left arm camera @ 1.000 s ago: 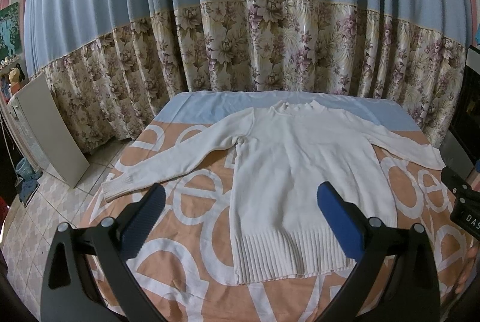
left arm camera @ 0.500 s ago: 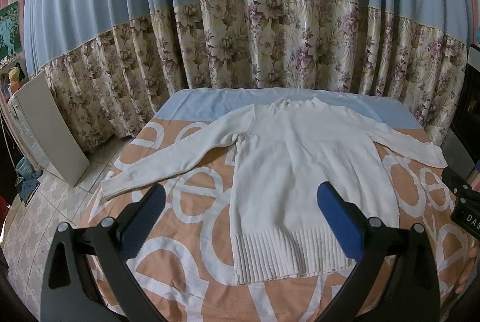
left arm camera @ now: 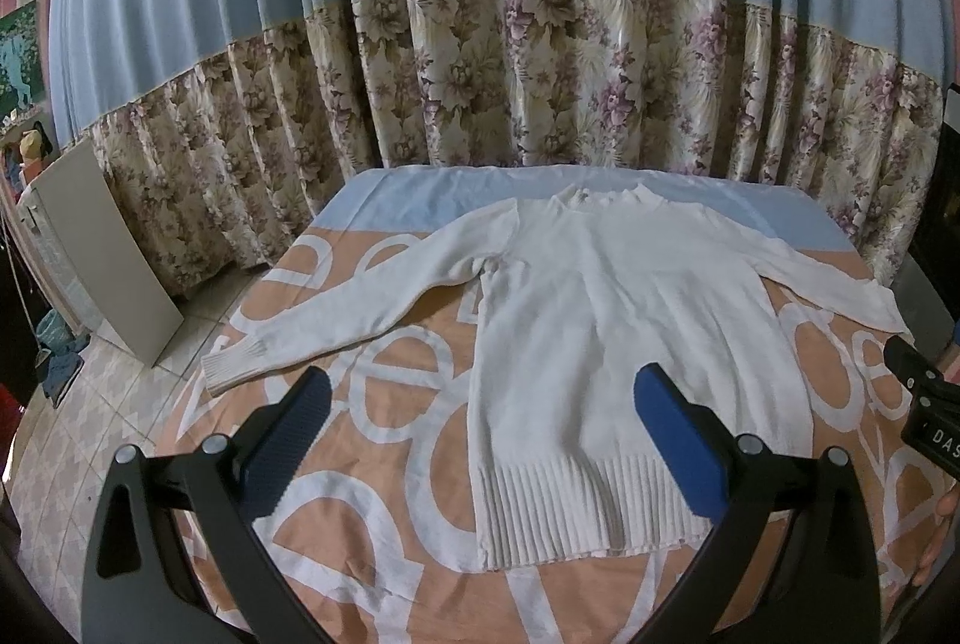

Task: Fold small clothes
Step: 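Move the left tool to the sweater sleeve cuff and grasp it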

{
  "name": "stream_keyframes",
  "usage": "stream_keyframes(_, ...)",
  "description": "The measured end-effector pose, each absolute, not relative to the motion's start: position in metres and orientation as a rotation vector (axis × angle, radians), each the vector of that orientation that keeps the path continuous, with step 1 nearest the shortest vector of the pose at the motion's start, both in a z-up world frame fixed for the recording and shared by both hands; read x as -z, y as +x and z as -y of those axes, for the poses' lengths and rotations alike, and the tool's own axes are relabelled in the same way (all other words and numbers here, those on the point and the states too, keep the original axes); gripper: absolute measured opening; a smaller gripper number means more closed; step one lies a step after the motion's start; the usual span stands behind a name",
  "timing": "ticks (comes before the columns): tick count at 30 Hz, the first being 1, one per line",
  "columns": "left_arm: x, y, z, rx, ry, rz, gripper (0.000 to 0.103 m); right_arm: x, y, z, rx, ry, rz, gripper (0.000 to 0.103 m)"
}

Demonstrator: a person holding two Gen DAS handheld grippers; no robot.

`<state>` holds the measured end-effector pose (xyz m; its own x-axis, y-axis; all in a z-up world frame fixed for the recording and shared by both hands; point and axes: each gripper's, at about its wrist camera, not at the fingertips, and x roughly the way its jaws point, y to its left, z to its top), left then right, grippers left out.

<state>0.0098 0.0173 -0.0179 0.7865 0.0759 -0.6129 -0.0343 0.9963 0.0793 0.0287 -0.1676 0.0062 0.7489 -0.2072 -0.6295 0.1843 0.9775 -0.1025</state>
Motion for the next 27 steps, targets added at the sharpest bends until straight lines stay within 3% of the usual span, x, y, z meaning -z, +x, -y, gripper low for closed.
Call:
stream_keyframes(8, 0.012, 0.034, -0.039, -0.070, 0.025, -0.634, 0.101, -0.013, 0.052, 0.166, 0.154, -0.040, -0.675, 0.100)
stream_keyframes(14, -0.008, 0.054, -0.057, -0.105, 0.000, -0.503, 0.101, -0.024, 0.088, 0.166, 0.065, 0.013, -0.667, 0.100)
stream_keyframes(23, 0.010, 0.121, -0.094, -0.031, -0.097, -0.732, 0.101, -0.042, 0.148, 0.147, 0.012, -0.042, -0.663, 0.100)
stream_keyframes(27, 0.020, 0.136, -0.107, -0.060, -0.124, -0.749, 0.101, -0.040, 0.176, 0.139, -0.031, -0.060, -0.666, 0.100)
